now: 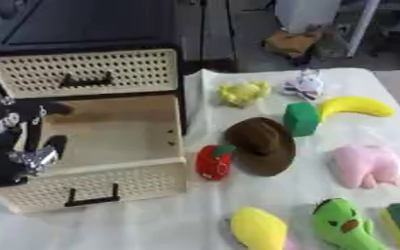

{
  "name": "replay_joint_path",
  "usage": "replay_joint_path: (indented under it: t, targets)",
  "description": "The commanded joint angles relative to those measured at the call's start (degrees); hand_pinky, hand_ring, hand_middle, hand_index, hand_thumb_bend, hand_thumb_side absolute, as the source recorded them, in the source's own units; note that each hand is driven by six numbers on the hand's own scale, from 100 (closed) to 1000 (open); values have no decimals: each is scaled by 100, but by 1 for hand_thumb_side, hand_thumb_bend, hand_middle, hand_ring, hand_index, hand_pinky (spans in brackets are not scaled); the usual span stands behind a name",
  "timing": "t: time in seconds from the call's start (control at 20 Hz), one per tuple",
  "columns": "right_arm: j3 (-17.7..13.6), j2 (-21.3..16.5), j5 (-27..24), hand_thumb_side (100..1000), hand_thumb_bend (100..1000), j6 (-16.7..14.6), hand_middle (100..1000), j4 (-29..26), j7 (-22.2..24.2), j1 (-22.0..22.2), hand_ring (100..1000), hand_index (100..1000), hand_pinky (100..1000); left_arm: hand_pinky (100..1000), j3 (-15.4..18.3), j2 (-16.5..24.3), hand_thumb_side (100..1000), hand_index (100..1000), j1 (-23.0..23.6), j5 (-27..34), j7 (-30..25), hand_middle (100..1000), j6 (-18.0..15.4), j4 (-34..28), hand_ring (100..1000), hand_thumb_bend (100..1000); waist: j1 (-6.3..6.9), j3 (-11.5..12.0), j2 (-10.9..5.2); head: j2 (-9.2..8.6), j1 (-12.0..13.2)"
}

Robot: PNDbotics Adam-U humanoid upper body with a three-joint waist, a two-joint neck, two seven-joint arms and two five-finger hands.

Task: Pick up objects from table and place into drawer.

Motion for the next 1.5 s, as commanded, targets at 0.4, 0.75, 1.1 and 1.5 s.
replay_joint_path:
  t: [0.4,0.75,1.1,1.5]
  targets:
    - [-171,-229,40,1000,100,298,848,-91,175,155,882,893,779,434,1000,-598,1000,908,335,1105,3047,512,-202,-74,479,100,-71,32,-227,615,-471]
    - [-67,-474,54,1000,100,494,850,-91,579,244,885,895,775,569,1317,-964,1000,924,993,1874,4260,616,-1104,-74,628,120,-104,67,-407,1003,-257]
    - [224,-1057,402,1000,164,837,853,-91,1503,283,885,909,769,569,1470,-1180,1000,917,1281,2090,4849,615,-1338,-74,634,138,-129,70,-506,1225,-149]
    - [713,-1607,268,1000,245,1341,856,-91,3030,206,899,942,786,556,1607,-1811,1000,899,1521,2217,5212,603,-1491,-74,625,127,-176,144,-568,1198,-158]
